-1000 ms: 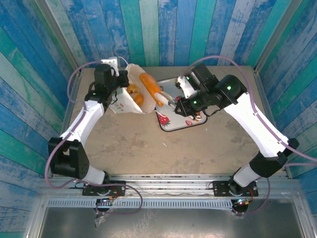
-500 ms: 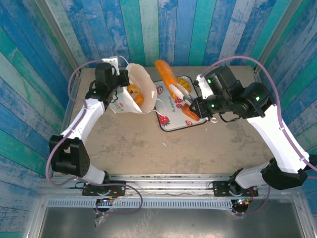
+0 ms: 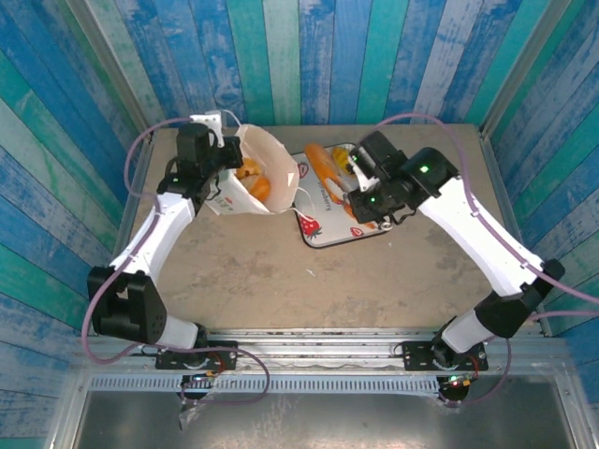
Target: Take the fake bread out of the paper bag
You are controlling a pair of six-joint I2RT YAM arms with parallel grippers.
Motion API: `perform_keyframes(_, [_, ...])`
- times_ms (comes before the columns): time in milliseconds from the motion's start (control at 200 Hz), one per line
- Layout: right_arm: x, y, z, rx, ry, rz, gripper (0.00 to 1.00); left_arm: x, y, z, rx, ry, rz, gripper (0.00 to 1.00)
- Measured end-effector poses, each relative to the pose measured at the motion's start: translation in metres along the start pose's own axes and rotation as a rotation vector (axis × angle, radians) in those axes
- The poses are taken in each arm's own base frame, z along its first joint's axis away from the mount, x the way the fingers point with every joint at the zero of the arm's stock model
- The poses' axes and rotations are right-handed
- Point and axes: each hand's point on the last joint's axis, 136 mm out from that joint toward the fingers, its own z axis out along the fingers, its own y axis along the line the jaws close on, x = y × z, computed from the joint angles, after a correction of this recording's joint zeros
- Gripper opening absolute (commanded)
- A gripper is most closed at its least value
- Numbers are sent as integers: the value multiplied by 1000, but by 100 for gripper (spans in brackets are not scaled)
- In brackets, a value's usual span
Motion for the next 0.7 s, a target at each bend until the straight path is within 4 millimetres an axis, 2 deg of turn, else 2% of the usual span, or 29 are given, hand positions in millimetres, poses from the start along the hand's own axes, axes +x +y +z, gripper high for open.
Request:
perform_keyframes(290, [0,0,55,54,92,-18,1,-2,2,-9,-21,0,10,0])
perform_keyframes(531, [-7,1,86,86,121,-33,1,-2,4,-12,-38,2,12,0])
perform_keyframes(701, [-10,-1,100,124,137,-50,2,-1,4,-12,-39,5,12,0])
